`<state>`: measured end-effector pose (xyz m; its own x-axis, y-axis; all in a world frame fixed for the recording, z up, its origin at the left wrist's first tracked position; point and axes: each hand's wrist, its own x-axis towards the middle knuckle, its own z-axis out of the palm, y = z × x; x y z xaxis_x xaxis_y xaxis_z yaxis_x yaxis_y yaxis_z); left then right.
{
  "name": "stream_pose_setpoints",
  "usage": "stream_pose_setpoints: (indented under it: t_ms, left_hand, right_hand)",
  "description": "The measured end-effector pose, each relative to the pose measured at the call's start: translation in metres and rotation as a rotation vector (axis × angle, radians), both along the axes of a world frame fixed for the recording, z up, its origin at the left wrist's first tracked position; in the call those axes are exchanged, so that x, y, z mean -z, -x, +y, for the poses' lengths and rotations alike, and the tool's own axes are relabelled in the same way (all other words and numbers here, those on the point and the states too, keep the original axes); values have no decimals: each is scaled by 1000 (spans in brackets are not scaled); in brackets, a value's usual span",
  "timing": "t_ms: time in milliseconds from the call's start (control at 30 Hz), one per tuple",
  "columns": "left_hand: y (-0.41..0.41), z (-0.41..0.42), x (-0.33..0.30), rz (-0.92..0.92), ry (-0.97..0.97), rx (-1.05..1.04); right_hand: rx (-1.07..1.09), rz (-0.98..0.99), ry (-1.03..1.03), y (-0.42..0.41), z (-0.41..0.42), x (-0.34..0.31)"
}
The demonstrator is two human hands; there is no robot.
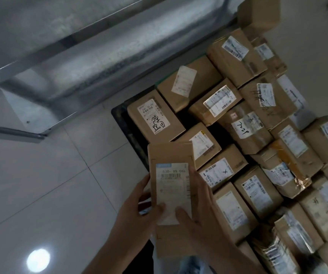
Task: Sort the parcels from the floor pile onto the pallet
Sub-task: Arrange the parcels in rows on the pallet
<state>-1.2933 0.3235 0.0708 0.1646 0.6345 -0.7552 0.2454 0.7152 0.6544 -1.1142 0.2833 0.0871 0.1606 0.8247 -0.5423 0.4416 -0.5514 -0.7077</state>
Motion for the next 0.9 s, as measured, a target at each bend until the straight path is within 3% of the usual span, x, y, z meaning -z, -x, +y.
stream_pose_setpoints:
  t_ms: [633,900]
  left_hand:
    - [5,35,70,132,57,-370]
    - [1,46,116,101,104,-426]
  right_hand:
    - [-275,155,145,11,87,82]
    - [-351,37,171,14,96,122]
